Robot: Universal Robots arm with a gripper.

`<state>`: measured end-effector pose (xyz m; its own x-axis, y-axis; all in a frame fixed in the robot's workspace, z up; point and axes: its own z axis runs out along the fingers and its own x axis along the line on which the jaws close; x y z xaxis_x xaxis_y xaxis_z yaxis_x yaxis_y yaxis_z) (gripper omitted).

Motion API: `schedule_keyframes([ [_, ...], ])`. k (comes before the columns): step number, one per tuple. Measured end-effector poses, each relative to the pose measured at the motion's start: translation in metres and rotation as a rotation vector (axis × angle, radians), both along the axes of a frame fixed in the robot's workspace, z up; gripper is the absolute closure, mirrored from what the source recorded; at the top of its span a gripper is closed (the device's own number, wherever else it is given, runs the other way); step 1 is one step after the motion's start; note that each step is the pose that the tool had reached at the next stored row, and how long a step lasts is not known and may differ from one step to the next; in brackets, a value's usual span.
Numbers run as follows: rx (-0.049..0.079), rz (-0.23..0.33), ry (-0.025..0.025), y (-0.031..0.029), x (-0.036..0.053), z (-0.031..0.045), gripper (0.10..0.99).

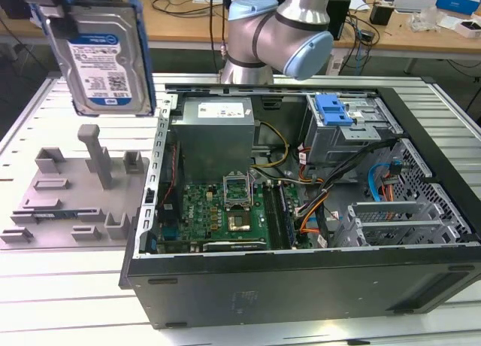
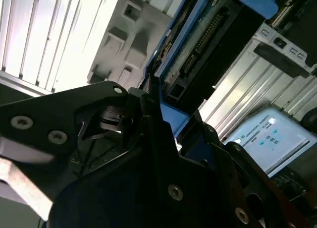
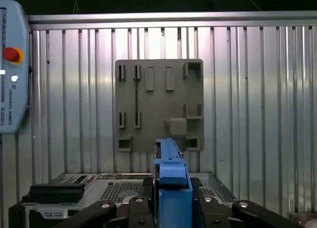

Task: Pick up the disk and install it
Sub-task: 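Pick up the disk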

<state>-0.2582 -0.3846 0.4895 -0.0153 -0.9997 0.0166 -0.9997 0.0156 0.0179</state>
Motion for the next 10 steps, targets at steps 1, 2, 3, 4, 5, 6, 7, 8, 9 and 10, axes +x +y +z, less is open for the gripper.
schedule_keyframes([
  [1, 0.000, 0.000, 0.0009, -0.0036, 0.0086, 0.0000, 0.722],
  [2, 0.000, 0.000, 0.0013, -0.0062, 0.0147, 0.0000, 0.722],
  [3, 0.000, 0.000, 0.0017, -0.0082, 0.0193, 0.0000, 0.722],
  [4, 0.000, 0.000, 0.0023, -0.0109, 0.0256, 0.0000, 0.722],
  [5, 0.000, 0.000, 0.0027, -0.0128, 0.0299, 0.0000, 0.722],
  [6, 0.000, 0.000, 0.0032, -0.0155, 0.0364, 0.0000, 0.722],
  [7, 0.000, 0.000, 0.0036, -0.0175, 0.0410, 0.0000, 0.722],
  [8, 0.000, 0.000, 0.0040, -0.0196, 0.0459, 0.0000, 0.722],
  [9, 0.000, 0.000, 0.0045, -0.0219, 0.0511, 0.0000, 0.722],
  [10, 0.000, 0.000, 0.0049, -0.0237, 0.0551, 0.0001, 0.722],
])
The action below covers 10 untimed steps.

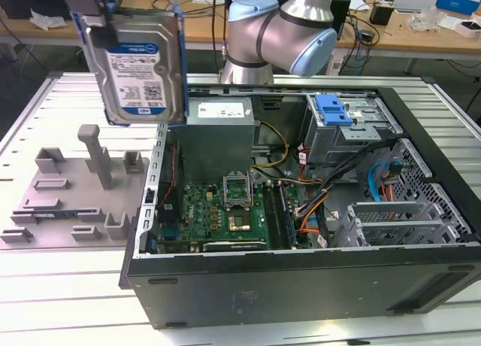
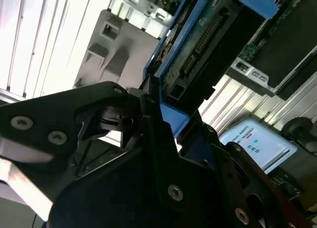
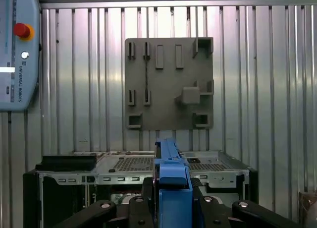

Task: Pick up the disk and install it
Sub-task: 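Pick up the disk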

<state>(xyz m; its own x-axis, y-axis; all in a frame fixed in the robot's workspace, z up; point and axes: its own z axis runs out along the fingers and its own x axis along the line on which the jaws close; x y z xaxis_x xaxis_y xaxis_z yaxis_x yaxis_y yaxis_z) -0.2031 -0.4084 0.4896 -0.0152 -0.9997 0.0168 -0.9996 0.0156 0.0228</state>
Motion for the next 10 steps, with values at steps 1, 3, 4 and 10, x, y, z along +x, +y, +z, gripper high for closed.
schedule_keyframes([
  [1, 0.000, 0.000, 0.0005, -0.0038, 0.0079, 0.0000, 0.722],
  [3, 0.000, 0.000, 0.0015, -0.0102, 0.0197, -0.0001, 0.722],
  [4, 0.000, 0.000, 0.0019, -0.0125, 0.0237, -0.0001, 0.722],
  [10, 0.000, 0.000, 0.0052, -0.0317, 0.0563, -0.0001, 0.722],
])
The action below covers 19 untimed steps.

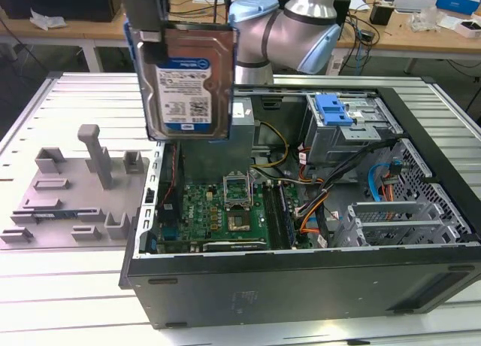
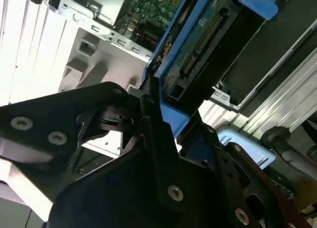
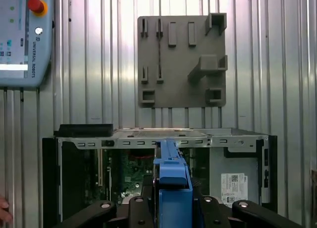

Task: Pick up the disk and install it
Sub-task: 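Pick up the disk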

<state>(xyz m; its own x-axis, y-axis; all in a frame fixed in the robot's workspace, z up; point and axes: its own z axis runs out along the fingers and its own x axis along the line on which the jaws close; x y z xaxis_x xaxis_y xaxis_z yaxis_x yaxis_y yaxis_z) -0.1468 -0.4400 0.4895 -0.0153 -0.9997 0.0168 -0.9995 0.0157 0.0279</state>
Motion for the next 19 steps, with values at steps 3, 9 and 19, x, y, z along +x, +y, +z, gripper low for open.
schedule_keyframes([
  [3, 0.000, 0.000, 0.0017, -0.0093, 0.0151, 0.0000, 0.722],
  [9, 0.000, 0.000, 0.0047, -0.0281, 0.0457, -0.0001, 0.722],
  [19, 0.000, 0.000, 0.0090, -0.0578, 0.0981, 0.0000, 0.722],
])
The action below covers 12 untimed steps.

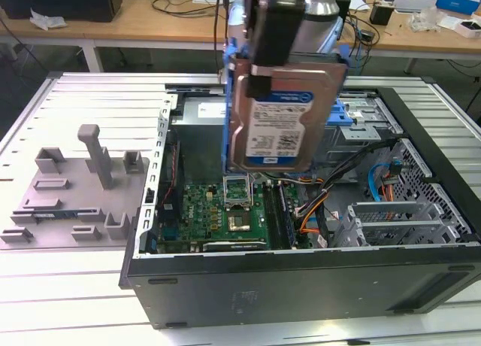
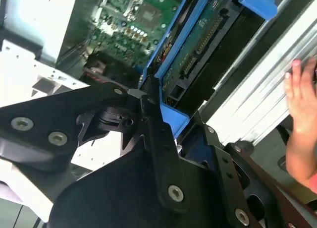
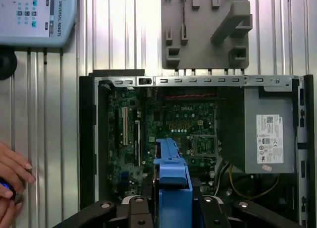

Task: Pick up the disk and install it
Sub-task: 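Pick up the disk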

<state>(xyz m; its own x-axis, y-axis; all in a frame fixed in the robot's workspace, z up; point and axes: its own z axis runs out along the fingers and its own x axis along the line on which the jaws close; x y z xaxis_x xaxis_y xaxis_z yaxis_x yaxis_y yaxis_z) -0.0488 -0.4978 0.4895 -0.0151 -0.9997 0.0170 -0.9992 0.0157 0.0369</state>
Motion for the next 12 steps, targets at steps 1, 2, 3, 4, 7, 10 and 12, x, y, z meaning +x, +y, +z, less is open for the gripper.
schedule_keyframes([
  [1, 0.000, 0.000, 0.0005, -0.0033, 0.0070, 0.0000, 0.722],
  [2, 0.000, 0.000, 0.0010, -0.0078, 0.0171, 0.0000, 0.722],
  [3, 0.000, 0.000, 0.0015, -0.0119, 0.0265, 0.0000, 0.722],
  [4, 0.000, 0.000, 0.0019, -0.0159, 0.0381, 0.0000, 0.722],
  [7, 0.000, 0.000, 0.0020, -0.0166, 0.0417, -0.0001, 0.722],
  [10, 0.000, 0.000, 0.0019, -0.0166, 0.0419, -0.0001, 0.722],
  [12, 0.000, 0.000, 0.0019, -0.0166, 0.0420, -0.0001, 0.722],
])
